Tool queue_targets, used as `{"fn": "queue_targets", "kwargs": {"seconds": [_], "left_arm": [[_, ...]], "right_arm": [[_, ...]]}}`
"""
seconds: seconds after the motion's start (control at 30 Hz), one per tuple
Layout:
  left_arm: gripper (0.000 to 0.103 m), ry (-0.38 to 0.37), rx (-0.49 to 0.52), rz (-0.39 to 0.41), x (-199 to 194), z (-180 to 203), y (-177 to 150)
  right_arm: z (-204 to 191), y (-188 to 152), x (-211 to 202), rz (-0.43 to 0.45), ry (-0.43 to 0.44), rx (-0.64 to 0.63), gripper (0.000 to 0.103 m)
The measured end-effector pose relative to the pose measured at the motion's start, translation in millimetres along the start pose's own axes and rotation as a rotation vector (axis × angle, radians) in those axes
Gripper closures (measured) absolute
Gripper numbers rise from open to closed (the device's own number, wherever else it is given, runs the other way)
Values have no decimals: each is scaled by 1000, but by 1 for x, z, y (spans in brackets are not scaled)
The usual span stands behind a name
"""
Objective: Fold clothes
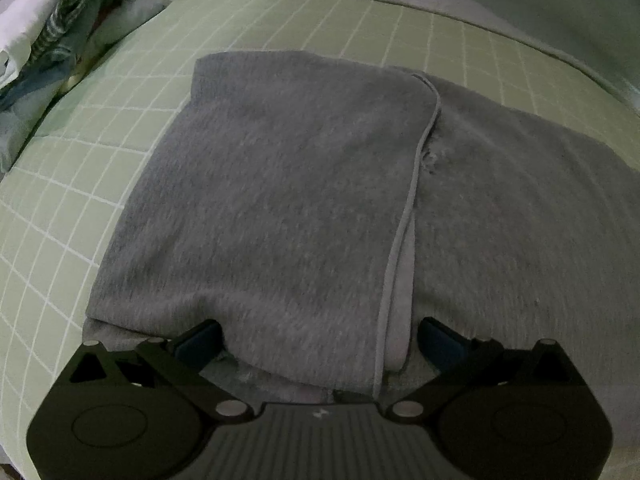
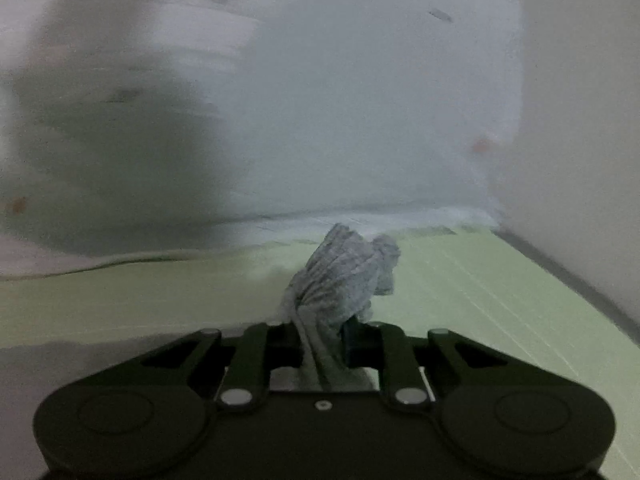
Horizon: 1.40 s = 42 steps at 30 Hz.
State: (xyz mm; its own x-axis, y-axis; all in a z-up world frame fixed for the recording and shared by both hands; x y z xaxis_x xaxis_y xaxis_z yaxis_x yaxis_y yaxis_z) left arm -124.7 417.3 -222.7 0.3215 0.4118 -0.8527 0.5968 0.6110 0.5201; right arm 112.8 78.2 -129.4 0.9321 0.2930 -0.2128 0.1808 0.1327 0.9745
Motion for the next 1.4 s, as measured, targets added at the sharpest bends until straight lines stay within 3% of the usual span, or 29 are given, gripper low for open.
{"fn": "queue_targets", "kwargs": {"seconds": [0.13,0.17,0.23,0.27,0.3,0.4,0.53,0.67,0.8,0.93,1.03,1.13,1.27,1.37,1.4], "left_arm": [[0,-13,17,21,-3,0,-4],[0,-16,20,26,-4,0,-5],[0,-20,25,33,-4,-2,-4],[0,-22,26,34,-5,-1,-4],[0,-26,32,32,-7,0,-3],[0,-61,66,26,-11,-1,-4],[0,-122,50,64,-22,-9,-1],[0,-149,45,108,-33,-22,8],[0,-167,17,129,-39,-30,16],[0,-154,6,134,-35,-34,21],[0,-129,14,134,-29,-37,25],[0,-117,15,131,-24,-42,27],[0,-107,6,107,-18,-43,26],[0,-102,1,84,-12,-43,23],[0,-101,1,78,-11,-42,23]], "right_arm": [[-84,-13,-25,-25,231,-45,85],[-102,-27,-26,-74,269,-56,85],[-135,-62,-26,-211,319,-112,70],[-145,-77,-26,-269,320,-151,67],[-151,-84,-29,-265,309,-184,65],[-158,-78,-39,-242,305,-217,41],[-163,-72,-34,-243,274,-219,20],[-168,-68,-21,-247,226,-221,19],[-148,-46,-20,-202,192,20,16],[-133,-28,-25,-153,196,182,15],[-132,-22,-22,-153,171,198,11],[-134,-33,-8,-213,97,146,12],[-142,-49,15,-273,76,121,12],[-147,-58,24,-324,30,66,25],[-146,-58,24,-326,33,70,42]]}}
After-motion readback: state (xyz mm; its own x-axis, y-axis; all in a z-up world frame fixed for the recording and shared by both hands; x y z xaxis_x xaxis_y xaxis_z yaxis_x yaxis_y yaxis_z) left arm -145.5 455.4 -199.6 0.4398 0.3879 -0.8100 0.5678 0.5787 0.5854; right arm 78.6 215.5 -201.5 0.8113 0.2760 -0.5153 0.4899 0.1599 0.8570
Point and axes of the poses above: each gripper's, at about its wrist camera, not at the fingertips, and x roughly the way its jaws point, z to its right, y to its top, the point moved 6 cm from there along x, roughly the way its jaws point, and after that the axes turned 12 degrees about z, right-handed, at the moved point
